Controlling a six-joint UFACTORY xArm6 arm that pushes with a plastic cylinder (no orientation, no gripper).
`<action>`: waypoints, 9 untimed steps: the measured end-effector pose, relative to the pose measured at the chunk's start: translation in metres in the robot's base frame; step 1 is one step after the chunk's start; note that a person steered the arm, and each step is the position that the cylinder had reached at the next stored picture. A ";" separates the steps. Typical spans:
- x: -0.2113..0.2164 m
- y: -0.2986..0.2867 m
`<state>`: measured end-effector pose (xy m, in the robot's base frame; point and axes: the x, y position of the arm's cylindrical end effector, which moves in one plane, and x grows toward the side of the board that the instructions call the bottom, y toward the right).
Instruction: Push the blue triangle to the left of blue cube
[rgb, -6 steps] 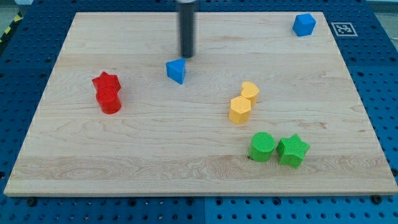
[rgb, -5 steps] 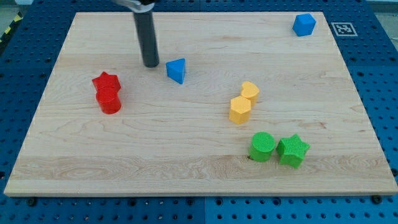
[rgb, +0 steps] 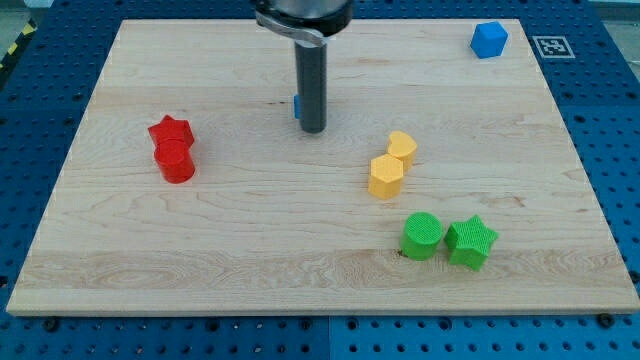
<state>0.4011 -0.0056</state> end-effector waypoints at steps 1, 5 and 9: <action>-0.001 -0.004; -0.033 -0.039; -0.053 0.013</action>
<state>0.3484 0.0076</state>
